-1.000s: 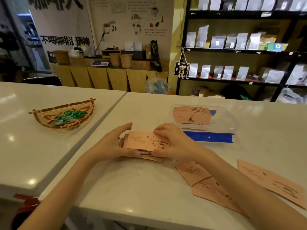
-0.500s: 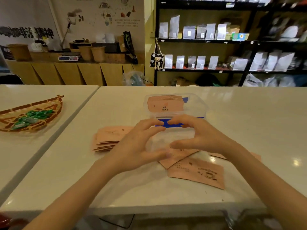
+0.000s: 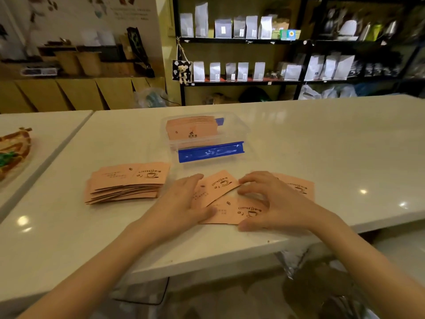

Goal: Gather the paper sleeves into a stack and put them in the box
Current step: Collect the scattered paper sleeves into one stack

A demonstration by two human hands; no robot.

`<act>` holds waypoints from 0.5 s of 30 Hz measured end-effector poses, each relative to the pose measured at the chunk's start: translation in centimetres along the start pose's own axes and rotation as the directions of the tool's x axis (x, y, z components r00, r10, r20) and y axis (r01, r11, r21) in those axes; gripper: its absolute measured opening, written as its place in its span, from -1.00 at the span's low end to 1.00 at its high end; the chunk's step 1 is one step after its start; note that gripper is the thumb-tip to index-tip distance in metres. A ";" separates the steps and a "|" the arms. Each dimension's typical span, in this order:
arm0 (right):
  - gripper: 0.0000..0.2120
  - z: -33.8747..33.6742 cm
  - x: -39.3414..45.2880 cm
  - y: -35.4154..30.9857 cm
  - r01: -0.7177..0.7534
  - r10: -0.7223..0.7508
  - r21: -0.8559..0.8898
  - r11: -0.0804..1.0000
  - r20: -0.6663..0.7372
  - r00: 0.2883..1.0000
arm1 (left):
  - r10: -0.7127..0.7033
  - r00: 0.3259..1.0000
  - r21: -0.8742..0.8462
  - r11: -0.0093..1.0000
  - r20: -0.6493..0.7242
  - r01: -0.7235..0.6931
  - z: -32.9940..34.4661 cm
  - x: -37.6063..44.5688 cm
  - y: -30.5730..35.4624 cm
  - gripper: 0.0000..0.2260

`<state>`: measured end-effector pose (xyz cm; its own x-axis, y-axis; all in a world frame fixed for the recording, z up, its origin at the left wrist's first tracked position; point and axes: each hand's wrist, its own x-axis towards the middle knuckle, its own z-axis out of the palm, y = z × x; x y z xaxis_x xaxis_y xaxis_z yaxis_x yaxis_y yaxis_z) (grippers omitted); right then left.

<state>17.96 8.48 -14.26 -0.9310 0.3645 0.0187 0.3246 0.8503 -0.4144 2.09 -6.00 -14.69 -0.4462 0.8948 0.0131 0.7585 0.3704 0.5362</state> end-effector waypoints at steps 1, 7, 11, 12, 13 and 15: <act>-0.34 0.1 -0.1 0.0 -0.003 0.004 0.012 1.000 -0.006 1.000 | -0.006 1.000 -0.003 1.000 -0.009 0.005 0.0 0.0 0.0 -0.32; -0.41 0.2 0.0 -0.1 0.001 0.000 0.032 0.999 -0.016 1.000 | -0.016 0.998 -0.109 0.994 -0.059 0.010 0.0 0.5 -0.1 -0.27; -0.44 -0.4 0.4 -0.3 0.003 -0.001 0.066 0.998 -0.041 0.999 | 0.010 0.992 -0.099 0.995 -0.127 -0.023 -0.4 0.6 0.5 -0.22; -0.46 -0.7 0.5 -0.4 0.009 -0.004 0.082 0.997 -0.056 0.998 | 0.024 0.989 -0.096 0.995 -0.146 -0.038 -0.8 0.7 0.6 -0.21; -0.47 -1.0 0.6 -0.5 0.015 -0.008 0.095 0.995 -0.075 0.997 | 0.035 0.986 -0.097 0.994 -0.164 -0.052 -1.3 0.7 0.8 -0.21; -0.50 -1.7 0.9 -0.6 0.030 -0.017 0.109 0.994 -0.117 0.993 | 0.052 0.977 -0.103 0.992 -0.206 -0.075 -2.6 0.6 1.1 -0.21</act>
<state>17.24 8.95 -12.40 -0.9106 0.3918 0.1317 0.2765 0.8142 -0.5104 1.40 -5.72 -11.92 -0.4941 0.8424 0.2149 0.7368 0.2746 0.6178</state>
